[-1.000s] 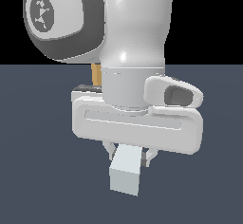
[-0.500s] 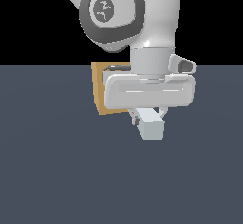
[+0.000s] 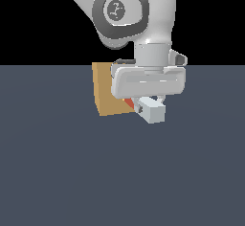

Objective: Insert the peg into the horizontal hole in a box.

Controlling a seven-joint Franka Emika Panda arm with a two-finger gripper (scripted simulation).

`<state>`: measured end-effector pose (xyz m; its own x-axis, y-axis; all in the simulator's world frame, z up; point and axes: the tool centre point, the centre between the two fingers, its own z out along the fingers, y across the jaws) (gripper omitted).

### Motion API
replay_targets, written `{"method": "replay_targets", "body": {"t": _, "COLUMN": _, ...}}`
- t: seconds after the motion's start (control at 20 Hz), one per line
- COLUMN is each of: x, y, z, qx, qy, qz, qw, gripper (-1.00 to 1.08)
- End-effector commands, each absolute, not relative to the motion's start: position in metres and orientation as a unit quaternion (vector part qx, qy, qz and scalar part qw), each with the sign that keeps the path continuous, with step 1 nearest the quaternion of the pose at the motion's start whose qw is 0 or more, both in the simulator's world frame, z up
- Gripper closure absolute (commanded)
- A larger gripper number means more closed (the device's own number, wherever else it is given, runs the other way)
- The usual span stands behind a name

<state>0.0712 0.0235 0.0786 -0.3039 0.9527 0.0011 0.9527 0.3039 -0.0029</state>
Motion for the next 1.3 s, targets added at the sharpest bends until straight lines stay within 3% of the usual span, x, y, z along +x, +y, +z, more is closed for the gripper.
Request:
{"method": "replay_targets", "body": {"t": 0.0, "x": 0.072, "y": 0.025, "z": 0.081, "qx": -0.587, "qy": -0.81, "qz": 0.0, "qw": 0.0, "gripper": 1.08}}
{"method": "replay_targets", "body": {"t": 0.7, "x": 0.069, "y": 0.031, "z": 0.081, "qx": -0.586, "qy": -0.81, "qz": 0.001, "qw": 0.0, "gripper": 1.08}}
{"method": "replay_targets", "body": {"t": 1.25, "x": 0.043, "y": 0.107, "z": 0.083, "qx": -0.586, "qy": -0.811, "qz": 0.0, "qw": -0.001, "gripper": 1.08}}
